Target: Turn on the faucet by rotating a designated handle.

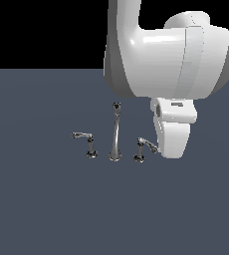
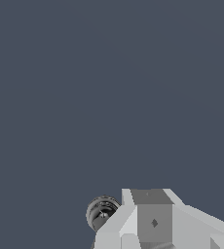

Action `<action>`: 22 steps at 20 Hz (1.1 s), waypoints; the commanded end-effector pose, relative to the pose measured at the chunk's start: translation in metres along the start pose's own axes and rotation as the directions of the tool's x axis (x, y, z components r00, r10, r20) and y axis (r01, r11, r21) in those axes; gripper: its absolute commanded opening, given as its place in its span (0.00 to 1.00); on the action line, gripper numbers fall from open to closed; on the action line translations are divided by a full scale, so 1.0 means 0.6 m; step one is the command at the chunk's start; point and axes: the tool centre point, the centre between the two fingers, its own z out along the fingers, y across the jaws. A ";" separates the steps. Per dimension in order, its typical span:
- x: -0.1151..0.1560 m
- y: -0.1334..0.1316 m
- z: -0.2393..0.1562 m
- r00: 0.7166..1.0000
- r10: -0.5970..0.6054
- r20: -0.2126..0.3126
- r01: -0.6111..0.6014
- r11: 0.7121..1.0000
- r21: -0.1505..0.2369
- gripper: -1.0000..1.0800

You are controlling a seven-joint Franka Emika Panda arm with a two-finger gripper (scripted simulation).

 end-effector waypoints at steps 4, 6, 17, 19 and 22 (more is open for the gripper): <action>-0.011 0.015 0.000 1.000 -0.002 0.001 0.002 1.000 -0.003 0.00; -0.026 0.023 0.000 1.000 -0.005 0.001 0.005 1.000 -0.004 0.00; -0.059 0.046 0.000 1.000 0.024 -0.002 -0.024 1.000 -0.005 0.00; -0.078 0.042 0.000 1.000 0.017 -0.001 -0.017 1.000 -0.006 0.00; -0.107 0.036 0.000 1.000 0.007 0.000 -0.007 1.000 -0.006 0.00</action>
